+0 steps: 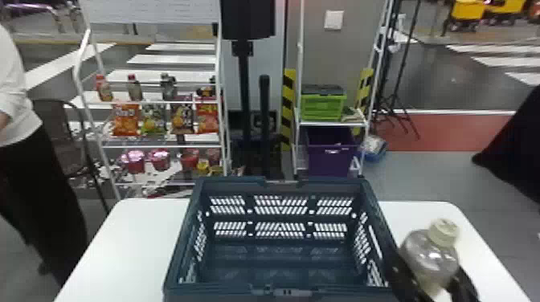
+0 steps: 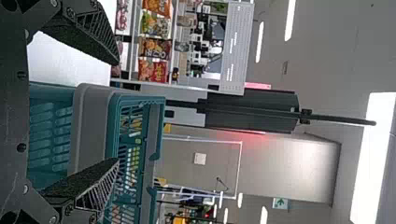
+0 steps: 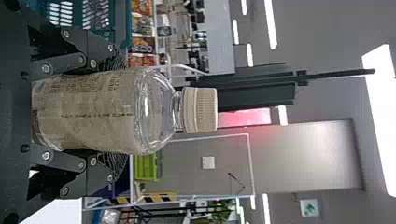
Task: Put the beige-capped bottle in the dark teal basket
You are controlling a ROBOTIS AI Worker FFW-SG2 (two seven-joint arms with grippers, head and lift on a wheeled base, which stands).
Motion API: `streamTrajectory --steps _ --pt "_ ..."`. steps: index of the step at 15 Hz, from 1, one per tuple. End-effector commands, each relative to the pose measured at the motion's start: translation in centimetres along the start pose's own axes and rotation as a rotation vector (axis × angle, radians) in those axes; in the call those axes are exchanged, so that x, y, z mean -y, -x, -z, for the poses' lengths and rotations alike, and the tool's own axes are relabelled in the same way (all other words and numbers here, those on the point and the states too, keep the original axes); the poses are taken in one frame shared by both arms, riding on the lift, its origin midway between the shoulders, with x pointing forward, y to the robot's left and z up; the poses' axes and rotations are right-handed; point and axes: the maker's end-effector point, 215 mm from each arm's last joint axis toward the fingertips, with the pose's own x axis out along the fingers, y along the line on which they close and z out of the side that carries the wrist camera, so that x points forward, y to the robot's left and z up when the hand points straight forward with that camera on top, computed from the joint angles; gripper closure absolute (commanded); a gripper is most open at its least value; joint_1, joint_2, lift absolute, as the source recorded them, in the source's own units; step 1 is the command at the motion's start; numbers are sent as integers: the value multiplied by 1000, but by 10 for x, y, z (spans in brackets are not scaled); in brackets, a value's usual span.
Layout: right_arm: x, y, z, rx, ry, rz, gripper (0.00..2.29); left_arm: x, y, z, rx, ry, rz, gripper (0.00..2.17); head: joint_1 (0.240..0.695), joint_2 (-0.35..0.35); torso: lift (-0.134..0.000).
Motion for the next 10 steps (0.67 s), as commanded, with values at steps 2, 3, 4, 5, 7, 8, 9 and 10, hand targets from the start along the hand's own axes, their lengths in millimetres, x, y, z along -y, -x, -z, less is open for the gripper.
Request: streamTrajectory --steps 2,3,4,5,7,8,9,10 --pt "-5 -48 28 -225 15 -24 2280 -2 3 -1 6 3 -4 157 499 0 0" --pt "-7 -59 40 -307 20 -31 2280 -2 3 -1 9 3 -4 157 499 0 0" --pt "-10 -72 42 -356 31 -38 2280 -2 3 -1 10 4 -4 157 499 0 0" --pt "-14 -83 41 -388 47 -45 2280 -3 3 -1 10 4 -6 157 499 0 0" --pt "-29 -101 54 -498 77 -76 2280 -3 3 0 8 4 -8 157 499 0 0" --pt "-32 -111 60 -530 94 -81 2280 -3 3 1 8 3 -8 157 499 0 0" --pt "-36 -117 72 -590 98 -92 2280 -4 2 1 8 2 -8 157 499 0 0" --pt "-40 -119 89 -672 94 -110 2280 -4 1 0 11 3 -9 157 499 0 0"
